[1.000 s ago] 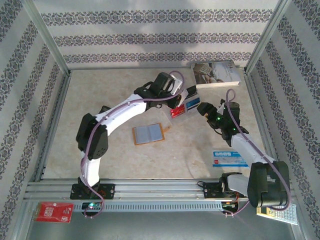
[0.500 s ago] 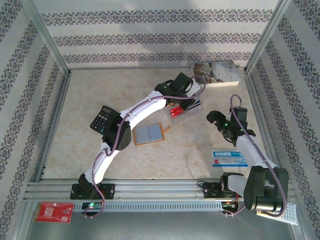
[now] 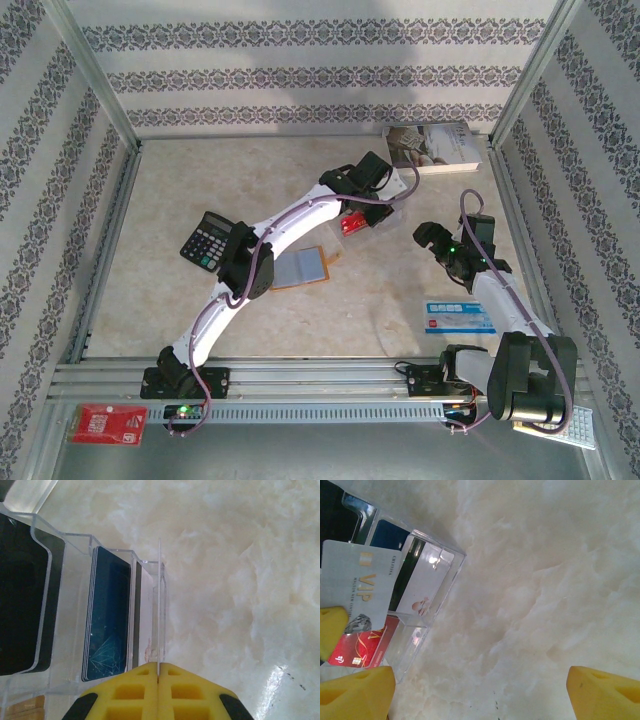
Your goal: Take the credit cards out of the card holder
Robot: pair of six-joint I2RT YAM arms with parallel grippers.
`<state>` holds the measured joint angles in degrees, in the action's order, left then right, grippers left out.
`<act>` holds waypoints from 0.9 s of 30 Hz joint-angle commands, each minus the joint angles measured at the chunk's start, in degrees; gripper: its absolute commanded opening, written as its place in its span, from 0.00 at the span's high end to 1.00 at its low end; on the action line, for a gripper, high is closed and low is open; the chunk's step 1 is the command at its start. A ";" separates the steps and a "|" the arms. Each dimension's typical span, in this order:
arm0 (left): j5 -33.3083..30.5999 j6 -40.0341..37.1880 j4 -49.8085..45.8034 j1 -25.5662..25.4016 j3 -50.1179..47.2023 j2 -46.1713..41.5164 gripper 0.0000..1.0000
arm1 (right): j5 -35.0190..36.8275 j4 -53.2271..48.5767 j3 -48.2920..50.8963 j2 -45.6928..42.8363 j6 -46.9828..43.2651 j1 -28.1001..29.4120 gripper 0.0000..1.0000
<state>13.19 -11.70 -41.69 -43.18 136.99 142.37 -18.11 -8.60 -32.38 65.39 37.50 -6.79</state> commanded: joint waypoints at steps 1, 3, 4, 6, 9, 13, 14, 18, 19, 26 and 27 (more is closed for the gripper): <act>-0.62 -1.98 -1.15 -0.42 1.80 0.97 1.00 | -0.90 -0.56 0.65 -1.05 -0.67 -0.77 0.11; -0.88 -2.04 -0.38 -0.42 1.81 1.31 1.00 | -1.13 -0.32 0.71 -1.05 -0.42 -0.77 0.11; -0.96 -2.01 0.13 -0.42 1.85 1.49 1.00 | -1.23 -0.22 0.83 -0.97 -0.33 -0.79 0.11; -1.21 -1.92 1.03 -0.42 1.86 1.76 1.00 | -1.48 -0.08 0.69 -0.72 -0.21 -0.77 0.11; -1.47 -2.02 1.53 -0.42 1.80 2.42 1.00 | -1.73 -0.02 0.47 -0.50 0.03 -0.84 0.11; -2.38 -1.86 1.99 -0.42 1.76 3.26 1.00 | -1.84 0.24 0.48 -0.52 0.30 -0.86 0.11; -2.95 -1.67 2.44 -0.42 1.79 3.36 1.00 | -1.84 0.24 0.48 -0.52 0.38 -0.86 0.11; -3.35 -1.78 4.04 -0.42 1.83 3.75 1.00 | -2.18 0.51 0.48 -0.18 0.71 -0.86 0.11; -3.22 -1.69 4.29 -0.42 1.87 3.80 1.00 | -2.28 0.58 0.48 -0.04 0.74 -0.86 0.11; -2.72 -1.73 4.74 -0.44 1.82 4.41 0.99 | -2.62 0.69 0.43 0.44 0.88 -0.86 0.12; -2.72 -1.74 4.70 -0.42 1.88 4.42 0.98 | -2.63 0.66 0.47 0.51 0.90 -0.86 0.12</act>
<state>10.85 -12.25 -38.63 -43.18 137.25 144.84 -19.84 -8.36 -32.32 65.39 37.74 -7.03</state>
